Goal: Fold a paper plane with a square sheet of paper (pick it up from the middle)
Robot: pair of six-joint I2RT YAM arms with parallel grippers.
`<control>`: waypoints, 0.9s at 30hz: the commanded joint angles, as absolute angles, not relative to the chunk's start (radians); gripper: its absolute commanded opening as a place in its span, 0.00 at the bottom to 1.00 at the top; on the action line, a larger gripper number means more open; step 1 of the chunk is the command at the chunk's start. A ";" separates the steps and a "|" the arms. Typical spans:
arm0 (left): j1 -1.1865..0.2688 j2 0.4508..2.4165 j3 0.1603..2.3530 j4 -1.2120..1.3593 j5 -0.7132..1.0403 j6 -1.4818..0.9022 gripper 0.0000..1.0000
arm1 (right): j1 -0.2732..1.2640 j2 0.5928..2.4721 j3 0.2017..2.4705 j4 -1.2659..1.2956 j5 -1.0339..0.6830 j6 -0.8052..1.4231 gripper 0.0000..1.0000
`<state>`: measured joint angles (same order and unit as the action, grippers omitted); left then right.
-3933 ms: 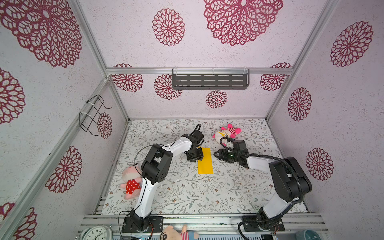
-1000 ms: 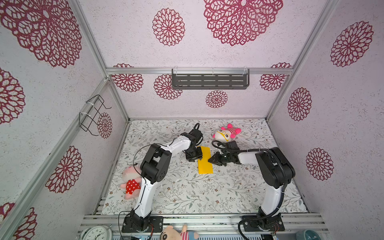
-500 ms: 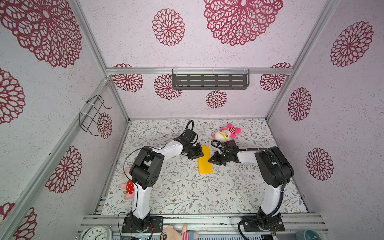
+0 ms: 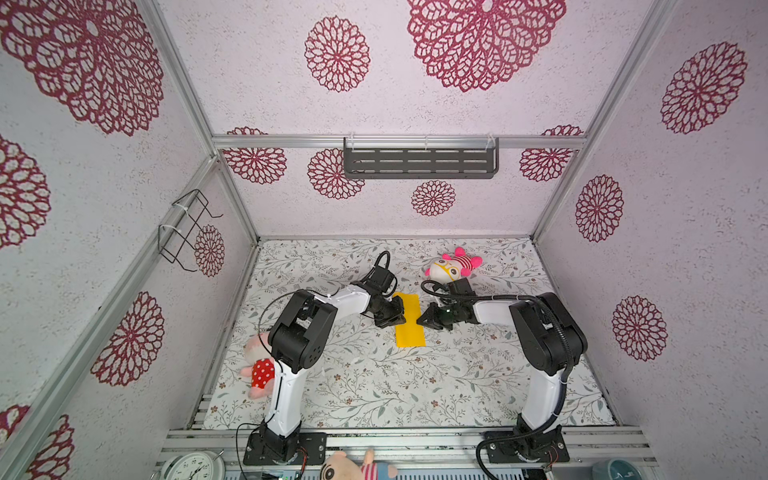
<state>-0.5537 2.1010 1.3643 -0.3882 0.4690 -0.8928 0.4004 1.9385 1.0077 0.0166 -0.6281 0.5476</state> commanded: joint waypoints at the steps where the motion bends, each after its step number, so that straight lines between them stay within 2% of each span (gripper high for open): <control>1: -0.551 2.114 1.353 -0.410 0.454 -0.863 0.00 | 0.413 2.032 0.969 -0.159 -0.414 0.512 0.12; 10: -0.527 2.122 1.350 -0.483 0.414 -0.795 0.00 | 0.419 2.048 0.979 -0.209 -0.381 0.491 0.11; 22: -0.448 2.010 1.376 -0.620 0.344 -0.662 0.01 | 0.427 2.049 0.994 -0.251 -0.334 0.472 0.11; 27: -0.470 1.947 1.337 -0.525 0.435 -0.739 0.01 | 0.432 2.048 1.004 -0.256 -0.335 0.474 0.11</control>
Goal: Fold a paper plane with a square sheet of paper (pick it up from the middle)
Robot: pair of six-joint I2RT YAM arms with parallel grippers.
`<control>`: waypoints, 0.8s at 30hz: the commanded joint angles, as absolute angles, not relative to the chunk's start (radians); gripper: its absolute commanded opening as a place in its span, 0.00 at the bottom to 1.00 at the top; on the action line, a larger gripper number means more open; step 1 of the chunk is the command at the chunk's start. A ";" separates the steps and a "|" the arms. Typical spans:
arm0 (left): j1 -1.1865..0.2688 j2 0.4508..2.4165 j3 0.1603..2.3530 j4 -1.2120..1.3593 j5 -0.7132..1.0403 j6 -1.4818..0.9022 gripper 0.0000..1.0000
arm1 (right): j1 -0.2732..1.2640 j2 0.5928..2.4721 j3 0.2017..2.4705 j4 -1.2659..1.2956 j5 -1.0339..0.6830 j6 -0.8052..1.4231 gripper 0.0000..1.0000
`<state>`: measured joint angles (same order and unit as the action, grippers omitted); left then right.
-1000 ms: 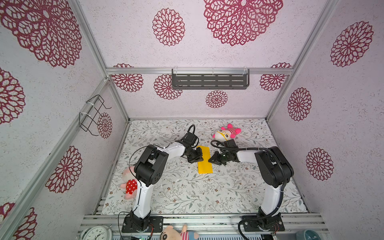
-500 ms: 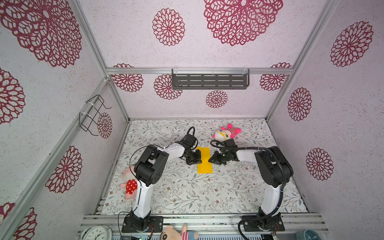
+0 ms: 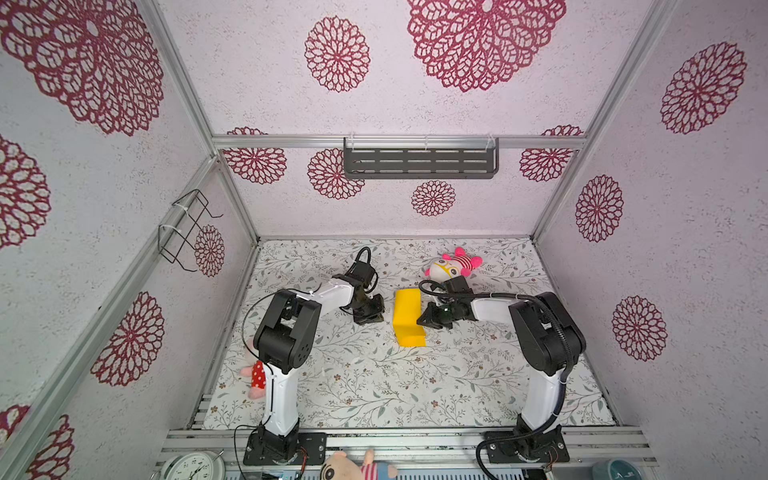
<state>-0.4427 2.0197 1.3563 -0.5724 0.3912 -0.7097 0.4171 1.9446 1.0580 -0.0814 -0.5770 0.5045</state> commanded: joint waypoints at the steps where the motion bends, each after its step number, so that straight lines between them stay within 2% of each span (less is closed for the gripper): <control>1: -0.479 1.935 1.331 -0.499 0.449 -0.757 0.01 | 0.434 2.048 1.005 -0.257 -0.336 0.475 0.11; 6: -0.532 1.960 1.315 -0.402 0.497 -0.841 0.01 | 0.437 2.057 1.006 -0.256 -0.336 0.477 0.11; 13: -0.548 2.056 1.321 -0.471 0.452 -0.844 0.00 | 0.438 2.059 1.006 -0.258 -0.336 0.478 0.10; 20: -0.549 2.076 1.309 -0.585 0.341 -0.823 0.00 | 0.439 2.051 1.000 -0.256 -0.315 0.485 0.10; 24: -0.548 2.067 1.306 -0.713 0.222 -0.782 0.00 | 0.438 2.048 1.005 -0.256 -0.307 0.488 0.10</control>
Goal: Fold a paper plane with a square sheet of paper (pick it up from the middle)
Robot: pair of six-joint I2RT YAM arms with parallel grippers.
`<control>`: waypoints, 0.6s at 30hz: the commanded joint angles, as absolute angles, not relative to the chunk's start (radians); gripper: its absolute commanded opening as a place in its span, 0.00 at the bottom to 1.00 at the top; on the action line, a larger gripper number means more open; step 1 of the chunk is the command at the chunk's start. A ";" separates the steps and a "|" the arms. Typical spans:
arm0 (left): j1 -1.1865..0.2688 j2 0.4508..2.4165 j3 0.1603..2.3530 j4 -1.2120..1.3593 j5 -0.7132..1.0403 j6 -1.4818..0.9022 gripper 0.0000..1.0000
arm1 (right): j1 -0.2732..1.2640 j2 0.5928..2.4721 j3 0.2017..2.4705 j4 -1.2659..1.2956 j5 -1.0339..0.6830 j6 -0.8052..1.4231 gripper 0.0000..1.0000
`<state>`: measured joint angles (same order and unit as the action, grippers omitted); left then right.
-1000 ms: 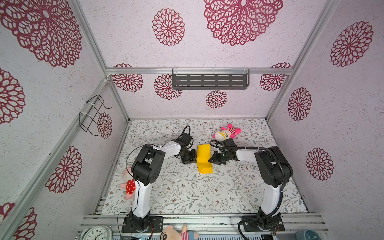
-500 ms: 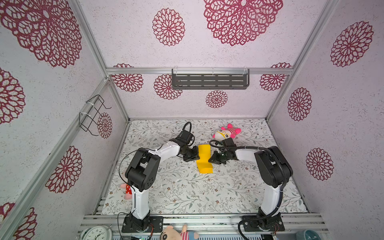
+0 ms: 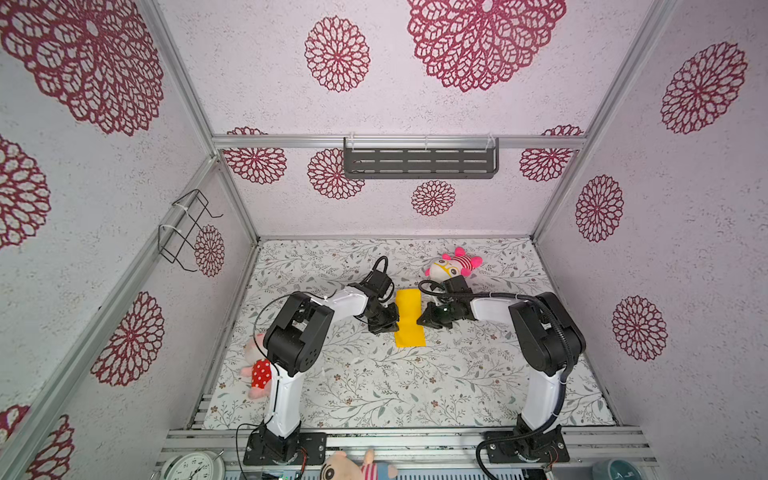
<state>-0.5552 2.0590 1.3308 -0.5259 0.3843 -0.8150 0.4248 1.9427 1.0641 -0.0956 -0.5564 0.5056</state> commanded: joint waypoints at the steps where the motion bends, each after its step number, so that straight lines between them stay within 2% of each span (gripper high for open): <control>1: -0.546 2.060 1.304 -0.736 0.204 -0.774 0.00 | 0.438 2.050 1.006 -0.256 -0.307 0.488 0.10; 5: -0.546 2.001 1.312 -0.771 0.195 -0.755 0.00 | 0.438 2.051 1.009 -0.262 -0.302 0.488 0.10; 10: -0.558 1.898 1.315 -0.639 0.307 -0.814 0.00 | 0.439 2.054 1.014 -0.264 -0.306 0.488 0.10; 14: -0.587 1.914 1.310 -0.530 0.362 -0.882 0.00 | 0.440 2.056 1.017 -0.266 -0.307 0.489 0.10; 18: -0.607 1.954 1.312 -0.523 0.388 -0.904 0.00 | 0.441 2.057 1.015 -0.262 -0.311 0.492 0.10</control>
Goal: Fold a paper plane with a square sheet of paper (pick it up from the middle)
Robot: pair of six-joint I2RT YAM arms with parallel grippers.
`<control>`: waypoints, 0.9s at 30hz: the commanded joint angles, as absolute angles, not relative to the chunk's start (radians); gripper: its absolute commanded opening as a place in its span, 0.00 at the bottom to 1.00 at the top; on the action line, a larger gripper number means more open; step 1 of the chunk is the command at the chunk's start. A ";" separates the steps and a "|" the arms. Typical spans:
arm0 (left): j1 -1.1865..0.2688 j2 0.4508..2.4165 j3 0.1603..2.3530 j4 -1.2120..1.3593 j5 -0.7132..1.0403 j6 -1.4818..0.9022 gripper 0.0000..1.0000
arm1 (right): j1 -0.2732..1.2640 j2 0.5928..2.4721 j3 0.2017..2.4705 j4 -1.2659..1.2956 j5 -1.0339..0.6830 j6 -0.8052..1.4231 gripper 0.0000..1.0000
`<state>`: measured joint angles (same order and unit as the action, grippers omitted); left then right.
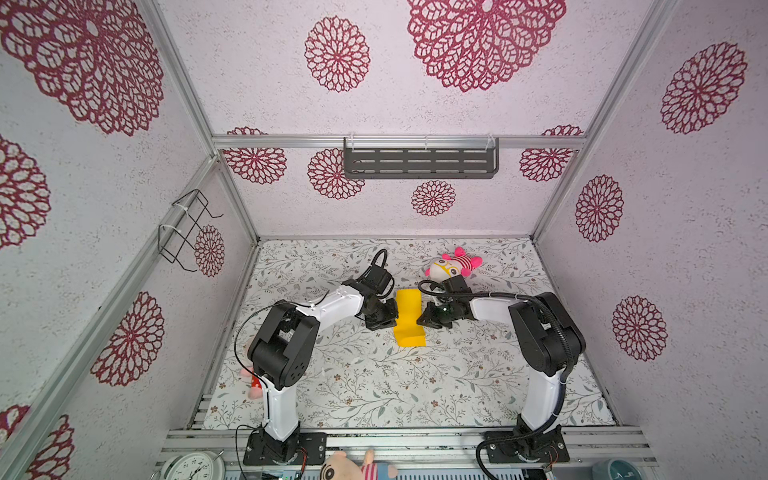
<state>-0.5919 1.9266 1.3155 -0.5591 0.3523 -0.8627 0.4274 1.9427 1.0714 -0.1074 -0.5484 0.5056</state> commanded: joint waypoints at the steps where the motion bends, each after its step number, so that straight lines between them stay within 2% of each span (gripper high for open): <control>1: -0.612 1.996 1.310 -0.529 0.390 -0.902 0.00 | 0.441 2.058 1.015 -0.262 -0.313 0.492 0.10; 13: -0.631 2.031 1.276 -0.623 0.324 -0.893 0.00 | 0.442 2.066 1.013 -0.257 -0.307 0.490 0.10; 16: -0.638 2.009 1.267 -0.687 0.239 -0.884 0.00 | 0.442 2.068 1.012 -0.257 -0.303 0.491 0.10; 27: -0.627 1.873 1.204 -0.697 0.235 -0.863 0.00 | 0.442 2.069 1.022 -0.265 -0.293 0.485 0.10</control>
<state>-0.6357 1.9202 1.2049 -0.6582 0.2684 -0.8791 0.4274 1.9488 1.0805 -0.1200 -0.5488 0.5060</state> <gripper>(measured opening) 0.040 0.099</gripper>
